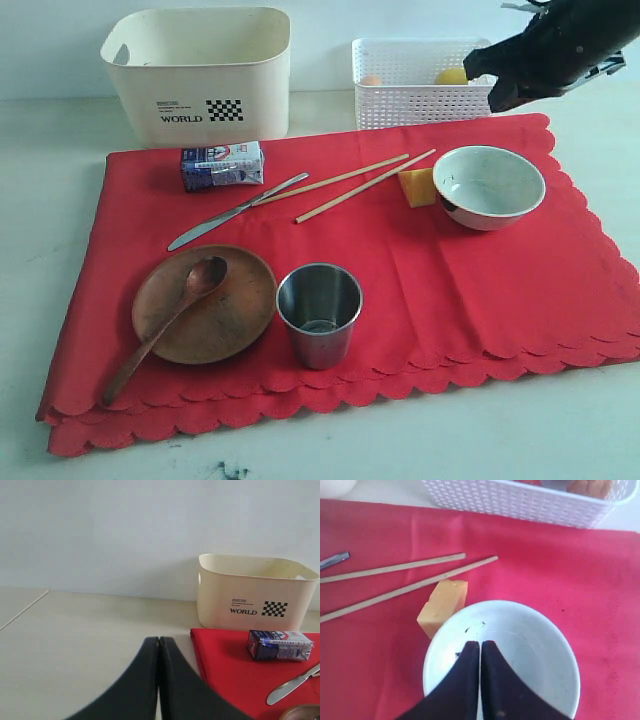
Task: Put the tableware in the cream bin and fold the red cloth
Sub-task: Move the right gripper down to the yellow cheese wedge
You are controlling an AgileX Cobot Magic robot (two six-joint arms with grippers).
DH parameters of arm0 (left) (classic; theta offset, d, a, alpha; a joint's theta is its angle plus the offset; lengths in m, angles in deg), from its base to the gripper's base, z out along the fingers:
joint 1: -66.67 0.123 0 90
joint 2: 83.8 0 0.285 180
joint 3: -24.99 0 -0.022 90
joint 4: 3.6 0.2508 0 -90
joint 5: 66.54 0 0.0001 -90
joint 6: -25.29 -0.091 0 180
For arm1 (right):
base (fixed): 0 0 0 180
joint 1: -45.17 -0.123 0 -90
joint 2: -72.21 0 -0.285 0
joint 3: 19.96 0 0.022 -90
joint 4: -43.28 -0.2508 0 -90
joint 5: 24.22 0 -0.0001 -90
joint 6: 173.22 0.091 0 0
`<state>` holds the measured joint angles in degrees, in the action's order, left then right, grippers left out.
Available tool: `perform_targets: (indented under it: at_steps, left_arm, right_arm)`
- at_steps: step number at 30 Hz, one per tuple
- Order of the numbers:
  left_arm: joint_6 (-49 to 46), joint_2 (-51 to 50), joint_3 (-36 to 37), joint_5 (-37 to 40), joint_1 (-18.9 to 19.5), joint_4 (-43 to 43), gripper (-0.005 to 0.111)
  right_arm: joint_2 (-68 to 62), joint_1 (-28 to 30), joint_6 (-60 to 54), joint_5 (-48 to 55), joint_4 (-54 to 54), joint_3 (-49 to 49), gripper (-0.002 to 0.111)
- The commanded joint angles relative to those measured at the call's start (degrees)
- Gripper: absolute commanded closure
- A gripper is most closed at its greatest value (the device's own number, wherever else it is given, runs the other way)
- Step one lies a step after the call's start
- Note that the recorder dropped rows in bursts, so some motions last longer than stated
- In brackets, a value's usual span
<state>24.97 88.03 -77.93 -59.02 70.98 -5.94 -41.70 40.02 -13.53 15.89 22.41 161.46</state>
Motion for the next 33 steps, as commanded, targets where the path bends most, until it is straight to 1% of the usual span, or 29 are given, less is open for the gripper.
perform_targets:
  at_steps: [1, 5, 9, 13, 14, 16, 17, 18, 19, 21, 22, 24, 27, 33]
  left_arm:
    - [-0.1, 0.4, 0.1, -0.2, -0.4, 0.0, 0.104]
    - [-0.1, 0.4, 0.1, -0.2, -0.4, 0.0, 0.104]
    - [-0.1, 0.4, 0.1, -0.2, -0.4, 0.0, 0.104]
    - [-0.1, 0.4, 0.1, -0.2, -0.4, 0.0, 0.104]
    - [-0.1, 0.4, 0.1, -0.2, -0.4, 0.0, 0.104]
    - [-0.1, 0.4, 0.1, -0.2, -0.4, 0.0, 0.104]
    - [-0.1, 0.4, 0.1, -0.2, -0.4, 0.0, 0.104]
    - [-0.1, 0.4, 0.1, -0.2, -0.4, 0.0, 0.104]
    - [-0.1, 0.4, 0.1, -0.2, -0.4, 0.0, 0.104]
    - [-0.1, 0.4, 0.1, -0.2, -0.4, 0.0, 0.104]
    - [-0.1, 0.4, 0.1, -0.2, -0.4, 0.0, 0.104]
    - [-0.1, 0.4, 0.1, -0.2, -0.4, 0.0, 0.104]
    - [-0.1, 0.4, 0.1, -0.2, -0.4, 0.0, 0.104]
    - [-0.1, 0.4, 0.1, -0.2, -0.4, 0.0, 0.104]
  right_arm:
    - [0.8, -1.5, -1.3, -1.9, -1.5, -2.7, 0.107]
    - [0.8, -5.1, -4.0, -2.9, -1.4, -3.0, 0.107]
    - [0.8, -9.6, -4.1, -6.2, -1.4, -3.0, 0.107]
    - [-0.2, -14.2, -8.1, -7.3, -1.0, -2.9, 0.107]
    - [-0.9, -14.8, -8.1, -7.7, -0.4, -2.9, 0.107]
    - [-1.9, -15.2, -4.7, -8.4, 1.6, -2.9, 0.106]
    - [-2.4, -15.2, -0.7, -9.1, 3.4, -2.9, 0.103]
    - [-3.1, -15.2, 4.9, -10.1, 7.4, -2.8, 0.096]
    - [-3.8, -15.2, 8.9, -10.4, 13.3, -2.8, 0.086]
    - [-4.4, -15.2, 11.9, -10.0, 19.7, -2.8, 0.07]
    - [-4.7, -15.2, 11.9, -10.3, 20.0, -2.8, 0.064]
    - [-4.7, -15.2, 11.9, -11.6, 19.7, -2.2, 0.055]
    - [-7.0, -15.5, 11.4, -6.9, 19.8, 1.6, 0.05]
    - [-15.7, -17.2, 12.1, 3.2, 26.6, 12.7, 0.05]
